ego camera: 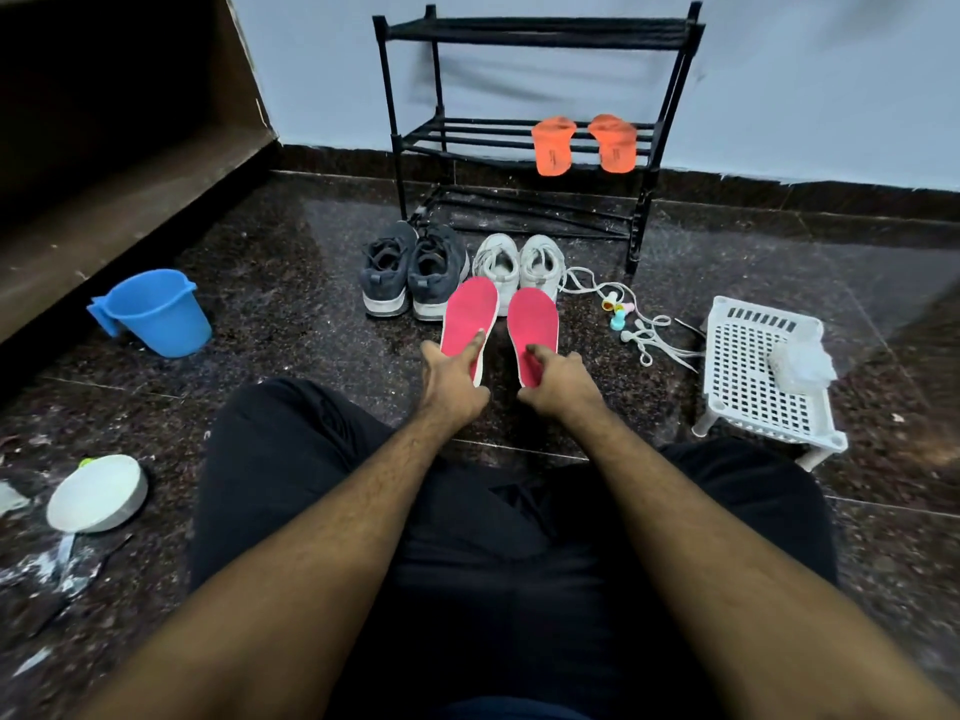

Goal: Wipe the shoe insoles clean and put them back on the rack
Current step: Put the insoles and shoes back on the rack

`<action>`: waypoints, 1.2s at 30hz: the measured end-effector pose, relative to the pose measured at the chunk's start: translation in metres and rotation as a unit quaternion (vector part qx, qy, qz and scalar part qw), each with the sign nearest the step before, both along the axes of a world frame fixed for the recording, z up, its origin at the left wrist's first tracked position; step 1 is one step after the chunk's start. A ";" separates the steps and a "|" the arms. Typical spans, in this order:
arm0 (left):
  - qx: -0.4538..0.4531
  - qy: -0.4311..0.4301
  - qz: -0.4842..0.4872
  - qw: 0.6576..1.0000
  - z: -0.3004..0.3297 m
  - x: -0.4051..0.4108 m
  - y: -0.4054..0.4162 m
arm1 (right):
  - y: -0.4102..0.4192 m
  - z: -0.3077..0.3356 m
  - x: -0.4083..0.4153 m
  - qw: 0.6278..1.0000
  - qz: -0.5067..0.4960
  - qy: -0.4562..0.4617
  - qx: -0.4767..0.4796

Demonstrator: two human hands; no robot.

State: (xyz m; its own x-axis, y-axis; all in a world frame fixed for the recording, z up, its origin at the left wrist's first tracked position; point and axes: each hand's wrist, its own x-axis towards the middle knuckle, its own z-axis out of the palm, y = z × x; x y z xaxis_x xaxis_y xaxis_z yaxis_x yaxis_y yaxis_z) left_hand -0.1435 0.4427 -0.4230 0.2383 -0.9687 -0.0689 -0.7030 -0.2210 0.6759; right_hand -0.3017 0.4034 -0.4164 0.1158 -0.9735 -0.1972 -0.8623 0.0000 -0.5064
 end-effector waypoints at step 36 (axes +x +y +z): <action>-0.101 -0.317 0.016 0.943 0.198 0.015 -0.061 | -0.077 0.174 0.013 0.984 -0.041 -0.063 -0.162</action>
State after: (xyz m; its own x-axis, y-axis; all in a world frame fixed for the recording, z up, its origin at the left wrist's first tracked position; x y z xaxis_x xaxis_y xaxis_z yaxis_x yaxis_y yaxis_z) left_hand -0.1288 0.3818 -0.2247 0.1991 -0.9386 0.2818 -0.9752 -0.1613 0.1518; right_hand -0.2892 0.3264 -0.2421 0.0370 -0.9900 0.1359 -0.7970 -0.1112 -0.5937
